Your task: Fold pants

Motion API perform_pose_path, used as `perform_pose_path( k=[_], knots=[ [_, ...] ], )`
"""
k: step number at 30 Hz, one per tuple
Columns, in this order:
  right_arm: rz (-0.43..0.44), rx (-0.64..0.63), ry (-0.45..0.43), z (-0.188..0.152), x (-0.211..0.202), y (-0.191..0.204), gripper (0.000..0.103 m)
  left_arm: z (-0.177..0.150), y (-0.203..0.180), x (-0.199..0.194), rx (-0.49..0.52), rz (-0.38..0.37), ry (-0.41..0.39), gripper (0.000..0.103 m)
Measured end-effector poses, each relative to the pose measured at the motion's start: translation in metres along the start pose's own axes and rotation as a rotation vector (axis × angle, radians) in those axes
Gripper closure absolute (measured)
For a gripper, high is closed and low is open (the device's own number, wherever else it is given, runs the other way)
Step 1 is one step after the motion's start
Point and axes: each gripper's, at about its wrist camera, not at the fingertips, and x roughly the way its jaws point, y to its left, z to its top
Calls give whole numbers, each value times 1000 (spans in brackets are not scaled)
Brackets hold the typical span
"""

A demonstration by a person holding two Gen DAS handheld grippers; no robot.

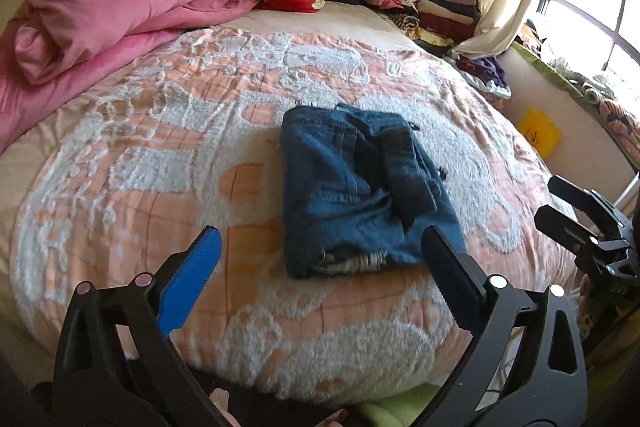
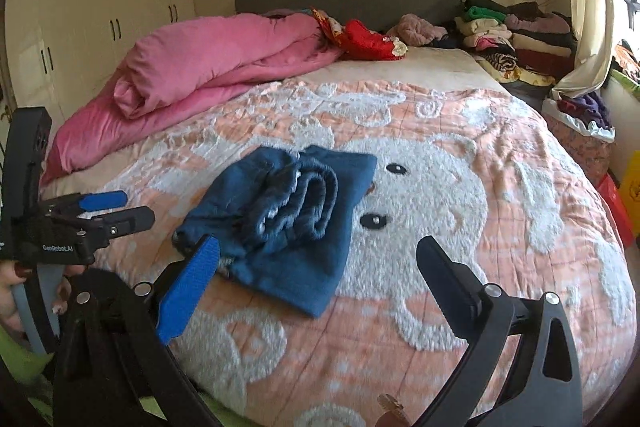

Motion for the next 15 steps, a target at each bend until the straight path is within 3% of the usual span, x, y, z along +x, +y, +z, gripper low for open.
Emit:
perform_pose_path(
  k=[9,15],
  knots=[
    [-5,21,65,-31,0,5,5,-44,0,1,-19,9,59,10],
    [-3,22,89,-38,4,7,5,-51,0,6,-29,23,89,10]
  ],
)
